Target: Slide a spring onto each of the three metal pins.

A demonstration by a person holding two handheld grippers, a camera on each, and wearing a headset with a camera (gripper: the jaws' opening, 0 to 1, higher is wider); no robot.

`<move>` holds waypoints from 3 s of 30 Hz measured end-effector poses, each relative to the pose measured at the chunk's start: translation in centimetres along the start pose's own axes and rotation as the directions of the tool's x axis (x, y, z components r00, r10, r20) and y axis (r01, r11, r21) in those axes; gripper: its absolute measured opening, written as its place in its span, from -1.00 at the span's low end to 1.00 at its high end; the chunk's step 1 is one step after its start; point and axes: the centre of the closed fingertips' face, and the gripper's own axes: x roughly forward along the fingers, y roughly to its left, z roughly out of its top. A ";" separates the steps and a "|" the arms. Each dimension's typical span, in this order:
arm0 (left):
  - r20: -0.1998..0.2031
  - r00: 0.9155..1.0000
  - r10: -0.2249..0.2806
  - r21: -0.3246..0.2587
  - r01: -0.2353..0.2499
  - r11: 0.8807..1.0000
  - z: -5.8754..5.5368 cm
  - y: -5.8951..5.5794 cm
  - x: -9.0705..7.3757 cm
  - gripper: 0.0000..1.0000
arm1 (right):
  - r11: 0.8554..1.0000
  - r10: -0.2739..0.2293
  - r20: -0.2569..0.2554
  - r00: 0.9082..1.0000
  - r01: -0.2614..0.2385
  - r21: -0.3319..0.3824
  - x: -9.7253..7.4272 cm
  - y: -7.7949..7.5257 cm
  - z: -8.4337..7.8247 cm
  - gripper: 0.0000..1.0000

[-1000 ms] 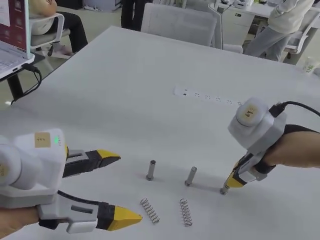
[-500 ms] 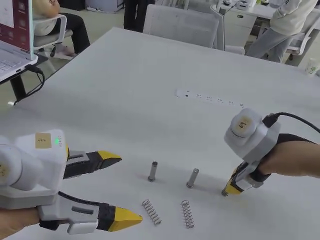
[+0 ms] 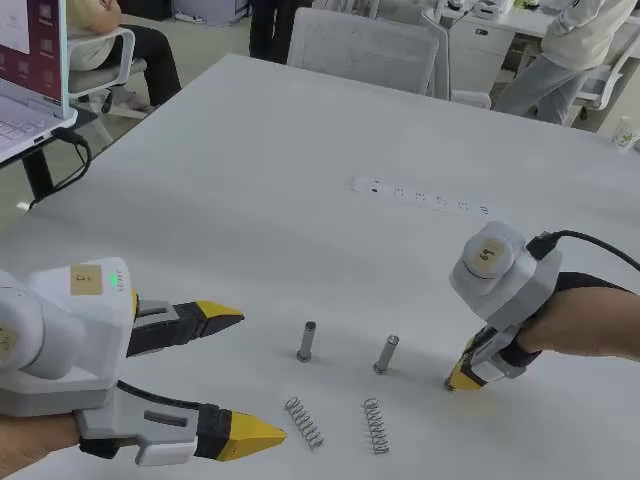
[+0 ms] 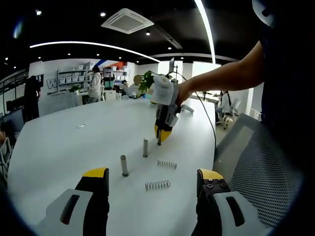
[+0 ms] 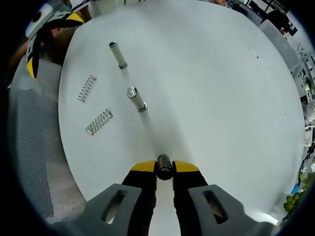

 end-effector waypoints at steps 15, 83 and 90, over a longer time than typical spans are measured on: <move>-0.001 1.000 -0.008 0.003 0.008 1.000 0.1 0.0 0.2 0.38 | 0.999 -0.026 0.040 0.999 0.025 0.037 -1.1 -0.4 -0.7 -0.65; 0.008 1.000 -0.012 -0.001 0.012 1.000 -0.1 0.1 -0.1 0.34 | 0.991 0.064 0.196 0.978 -0.086 0.103 0.8 10.5 4.8 -0.61; 0.015 1.000 -0.010 -0.007 0.010 1.000 0.1 0.2 0.2 0.34 | 0.991 0.038 0.165 0.986 -0.058 0.122 1.9 10.0 4.0 -0.61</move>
